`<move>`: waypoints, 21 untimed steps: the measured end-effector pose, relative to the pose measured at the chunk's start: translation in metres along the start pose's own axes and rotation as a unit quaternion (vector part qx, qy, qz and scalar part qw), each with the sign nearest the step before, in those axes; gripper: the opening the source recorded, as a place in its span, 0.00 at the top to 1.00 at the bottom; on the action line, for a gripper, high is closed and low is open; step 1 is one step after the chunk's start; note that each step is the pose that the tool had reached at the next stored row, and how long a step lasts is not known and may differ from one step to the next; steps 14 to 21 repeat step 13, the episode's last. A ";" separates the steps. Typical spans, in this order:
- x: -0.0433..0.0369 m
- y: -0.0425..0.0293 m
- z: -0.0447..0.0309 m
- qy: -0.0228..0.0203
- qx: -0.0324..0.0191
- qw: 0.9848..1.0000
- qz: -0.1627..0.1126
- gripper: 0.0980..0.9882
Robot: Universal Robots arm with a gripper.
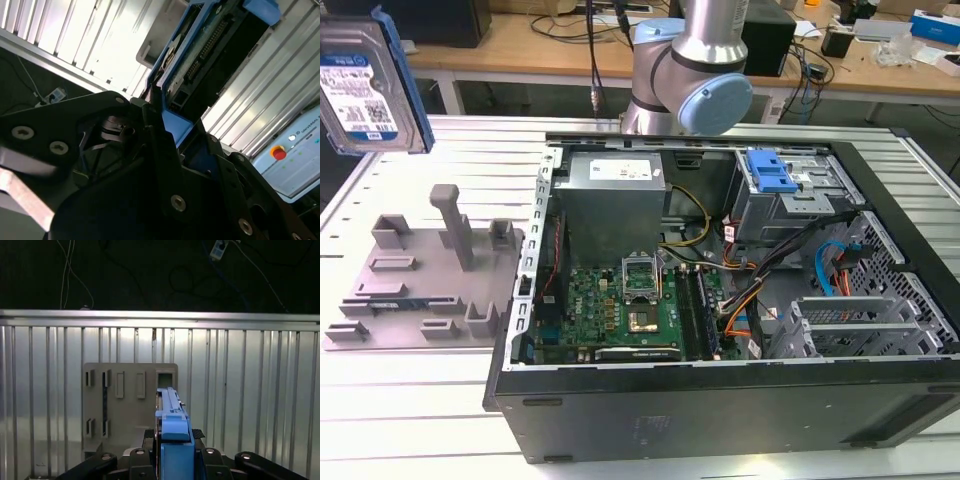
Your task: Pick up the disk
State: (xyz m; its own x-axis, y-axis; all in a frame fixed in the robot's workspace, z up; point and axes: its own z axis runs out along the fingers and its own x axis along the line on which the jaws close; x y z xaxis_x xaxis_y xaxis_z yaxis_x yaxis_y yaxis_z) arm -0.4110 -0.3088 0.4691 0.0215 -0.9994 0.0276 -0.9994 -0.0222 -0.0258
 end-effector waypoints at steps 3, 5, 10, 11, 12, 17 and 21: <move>0.0002 -0.0003 -0.0094 -0.001 0.000 1.000 0.000 0.70; 0.0003 -0.0003 -0.0094 -0.001 0.000 1.000 0.000 0.70; 0.0003 -0.0003 -0.0096 -0.001 0.000 1.000 0.000 0.70; 0.0003 -0.0003 -0.0097 -0.001 0.000 1.000 0.000 0.70; 0.0003 -0.0003 -0.0098 -0.001 0.000 1.000 0.000 0.70; 0.0003 -0.0003 -0.0098 -0.001 0.000 1.000 0.000 0.70; 0.0003 -0.0003 -0.0098 -0.001 0.000 1.000 0.000 0.70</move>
